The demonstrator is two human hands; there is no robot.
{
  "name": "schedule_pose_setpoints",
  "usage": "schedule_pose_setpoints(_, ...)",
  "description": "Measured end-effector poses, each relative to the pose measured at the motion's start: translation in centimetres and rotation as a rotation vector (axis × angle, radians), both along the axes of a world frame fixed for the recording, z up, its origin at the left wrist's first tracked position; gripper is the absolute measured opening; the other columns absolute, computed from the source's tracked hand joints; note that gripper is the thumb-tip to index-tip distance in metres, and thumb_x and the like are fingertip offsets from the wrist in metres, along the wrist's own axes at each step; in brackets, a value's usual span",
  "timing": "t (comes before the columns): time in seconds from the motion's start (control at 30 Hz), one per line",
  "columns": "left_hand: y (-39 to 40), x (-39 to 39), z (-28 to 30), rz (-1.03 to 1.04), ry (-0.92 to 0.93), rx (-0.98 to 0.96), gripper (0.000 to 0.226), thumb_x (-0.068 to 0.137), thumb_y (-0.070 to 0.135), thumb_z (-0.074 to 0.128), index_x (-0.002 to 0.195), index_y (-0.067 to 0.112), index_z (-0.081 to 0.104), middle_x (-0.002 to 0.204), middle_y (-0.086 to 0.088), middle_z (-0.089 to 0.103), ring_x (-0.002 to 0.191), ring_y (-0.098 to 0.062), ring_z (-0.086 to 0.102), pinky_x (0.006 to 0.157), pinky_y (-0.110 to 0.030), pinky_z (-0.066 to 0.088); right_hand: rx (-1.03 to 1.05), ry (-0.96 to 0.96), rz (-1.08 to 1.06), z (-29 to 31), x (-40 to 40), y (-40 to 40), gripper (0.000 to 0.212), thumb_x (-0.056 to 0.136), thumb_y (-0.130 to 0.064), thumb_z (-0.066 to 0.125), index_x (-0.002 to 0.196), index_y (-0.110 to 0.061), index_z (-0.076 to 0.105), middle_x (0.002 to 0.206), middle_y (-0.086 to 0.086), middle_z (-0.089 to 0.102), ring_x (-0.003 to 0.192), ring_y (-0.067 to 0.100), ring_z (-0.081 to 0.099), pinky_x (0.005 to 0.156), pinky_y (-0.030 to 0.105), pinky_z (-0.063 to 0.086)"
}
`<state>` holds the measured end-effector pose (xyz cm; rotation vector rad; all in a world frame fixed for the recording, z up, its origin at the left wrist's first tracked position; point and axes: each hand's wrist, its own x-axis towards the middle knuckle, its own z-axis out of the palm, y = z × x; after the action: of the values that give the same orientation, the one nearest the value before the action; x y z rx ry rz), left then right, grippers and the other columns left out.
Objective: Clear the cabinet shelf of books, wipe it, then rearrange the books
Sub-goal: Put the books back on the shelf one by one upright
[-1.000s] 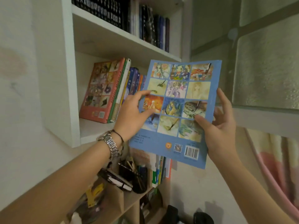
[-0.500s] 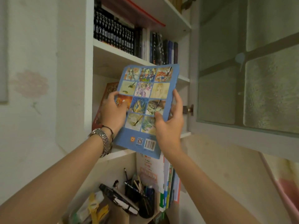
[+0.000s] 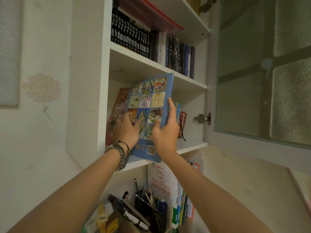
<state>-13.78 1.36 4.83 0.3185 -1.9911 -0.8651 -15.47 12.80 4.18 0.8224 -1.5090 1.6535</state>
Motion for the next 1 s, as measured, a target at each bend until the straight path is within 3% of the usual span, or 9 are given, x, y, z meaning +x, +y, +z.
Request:
schedule_pose_setpoints(0.17, -0.3, -1.4, -1.1, -0.083, -0.056, -0.027, 0.046, 0.093, 0.043, 0.044, 0.134, 0.023, 0.045, 0.133, -0.008, 0.050, 0.116, -0.033, 0.051, 0.098, -0.049, 0.042, -0.020, -0.083, -0.007, 0.2, -0.8, -1.1, 0.074, 0.088, 0.005, 0.054, 0.146, -0.033, 0.028, 0.091, -0.026, 0.050, 0.067, 0.021, 0.061, 0.062, 0.044, 0.055)
schedule_pose_setpoints(0.33, -0.7, -2.5, -1.1, -0.115, -0.098, 0.051, 0.056, 0.096, 0.046, 0.040, 0.146, 0.025, 0.028, 0.149, -0.009, 0.035, 0.131, -0.033, 0.040, 0.106, -0.054, 0.032, 0.000, -0.065, 0.059, 0.1, -1.5, -2.0, 0.070, 0.090, 0.005, 0.054, 0.146, -0.027, 0.028, 0.102, -0.031, 0.045, 0.081, -0.018, 0.055, 0.065, 0.010, 0.047)
schedule_pose_setpoints(0.4, -0.9, -2.7, -1.2, -0.145, -0.100, 0.083, 0.057, 0.095, 0.048, 0.038, 0.147, 0.027, 0.026, 0.150, -0.008, 0.034, 0.131, -0.033, 0.040, 0.106, -0.055, 0.032, 0.017, -0.068, 0.141, 0.0, -1.6, -1.7, 0.068, 0.091, 0.005, 0.053, 0.147, -0.024, 0.027, 0.108, -0.032, 0.043, 0.085, -0.026, 0.051, 0.069, 0.008, 0.047)
schedule_pose_setpoints(0.5, -1.0, -2.7, -1.4, -0.170, -0.106, 0.081, 0.059, 0.091, 0.052, 0.037, 0.145, 0.029, 0.027, 0.147, -0.007, 0.038, 0.126, -0.033, 0.046, 0.103, -0.055, 0.035, 0.114, -0.092, 0.297, -0.2, -1.4, 0.4, 0.072, 0.092, 0.004, 0.055, 0.148, -0.029, 0.024, 0.119, -0.027, 0.044, 0.106, -0.014, 0.054, 0.084, 0.017, 0.053)
schedule_pose_setpoints(0.57, -0.9, -2.6, -1.4, -0.173, -0.112, 0.081, 0.061, 0.089, 0.054, 0.037, 0.144, 0.029, 0.027, 0.147, -0.007, 0.039, 0.124, -0.033, 0.047, 0.102, -0.056, 0.036, 0.256, -0.149, 0.402, -0.6, -1.2, 2.6, 0.081, 0.089, 0.005, 0.059, 0.147, -0.038, 0.021, 0.130, -0.013, 0.044, 0.113, 0.016, 0.060, 0.080, 0.034, 0.059)
schedule_pose_setpoints(0.63, -0.7, -2.3, -1.3, -0.175, -0.112, 0.090, 0.070, 0.081, 0.060, 0.034, 0.144, 0.030, 0.028, 0.146, -0.007, 0.040, 0.124, -0.033, 0.047, 0.101, -0.056, 0.037, 0.402, -0.216, 0.479, -1.1, -1.0, 4.7, 0.091, 0.086, 0.009, 0.061, 0.148, -0.044, 0.019, 0.136, -0.003, 0.038, 0.107, 0.029, 0.063, 0.073, 0.043, 0.060)
schedule_pose_setpoints(0.7, -0.7, -2.1, -1.3, -0.174, -0.104, 0.098, 0.075, 0.075, 0.062, 0.032, 0.143, 0.030, 0.028, 0.144, -0.007, 0.042, 0.123, -0.033, 0.049, 0.100, -0.055, 0.038, 0.491, -0.245, 0.519, -1.8, -1.0, 5.6, 0.098, 0.084, 0.013, 0.062, 0.149, -0.045, 0.016, 0.134, -0.004, 0.037, 0.099, 0.024, 0.066, 0.069, 0.043, 0.061)
schedule_pose_setpoints(0.8, -0.8, -2.0, -1.3, -0.170, -0.110, 0.072, 0.063, 0.088, 0.056, 0.038, 0.144, 0.028, 0.030, 0.146, -0.007, 0.040, 0.127, -0.033, 0.045, 0.103, -0.055, 0.035, 0.512, -0.239, 0.470, -2.1, -0.9, 5.4, 0.101, 0.083, 0.012, 0.064, 0.150, -0.044, 0.014, 0.133, -0.004, 0.040, 0.095, 0.020, 0.066, 0.069, 0.044, 0.061)
schedule_pose_setpoints(1.0, -0.8, -1.2, -1.5, -0.167, -0.139, 0.023, 0.054, 0.091, 0.053, 0.041, 0.139, 0.028, 0.036, 0.140, -0.008, 0.047, 0.118, -0.031, 0.052, 0.098, -0.050, 0.043, 0.563, -0.167, 0.343, -1.9, -0.9, 4.5, 0.102, 0.079, 0.003, 0.073, 0.151, -0.040, 0.014, 0.113, -0.021, 0.046, 0.092, 0.013, 0.066, 0.060, 0.031, 0.060)
